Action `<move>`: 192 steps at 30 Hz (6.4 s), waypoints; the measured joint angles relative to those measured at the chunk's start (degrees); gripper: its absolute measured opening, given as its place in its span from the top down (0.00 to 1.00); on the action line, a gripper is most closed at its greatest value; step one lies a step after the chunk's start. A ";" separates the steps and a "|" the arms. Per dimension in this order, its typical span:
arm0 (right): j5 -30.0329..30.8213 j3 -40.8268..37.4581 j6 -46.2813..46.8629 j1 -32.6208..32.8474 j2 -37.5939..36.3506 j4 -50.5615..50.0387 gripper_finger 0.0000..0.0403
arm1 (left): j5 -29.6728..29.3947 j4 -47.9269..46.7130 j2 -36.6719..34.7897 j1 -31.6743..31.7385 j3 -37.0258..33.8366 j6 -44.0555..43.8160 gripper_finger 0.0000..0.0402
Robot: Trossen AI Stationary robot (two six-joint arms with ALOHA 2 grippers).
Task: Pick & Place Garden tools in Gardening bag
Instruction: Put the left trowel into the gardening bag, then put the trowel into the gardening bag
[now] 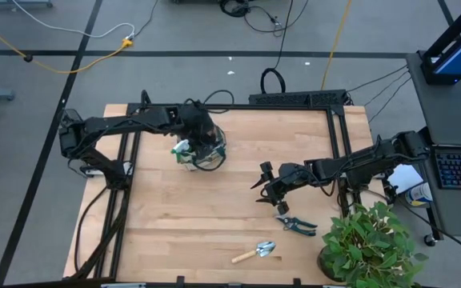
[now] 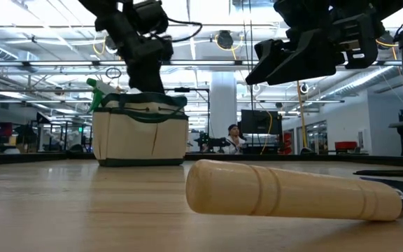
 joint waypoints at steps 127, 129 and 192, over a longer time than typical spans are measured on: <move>-17.57 0.02 34.94 14.75 25.88 21.62 0.47 | -22.19 -6.23 -21.88 -28.43 -0.13 -11.40 0.51; -17.53 0.02 36.38 15.19 26.19 21.72 0.47 | -22.19 -6.24 -21.86 -28.43 -0.13 -11.39 0.51; 0.15 0.07 -16.20 20.02 27.32 22.25 0.47 | -22.15 -6.24 -21.84 -28.43 -0.13 -12.48 0.51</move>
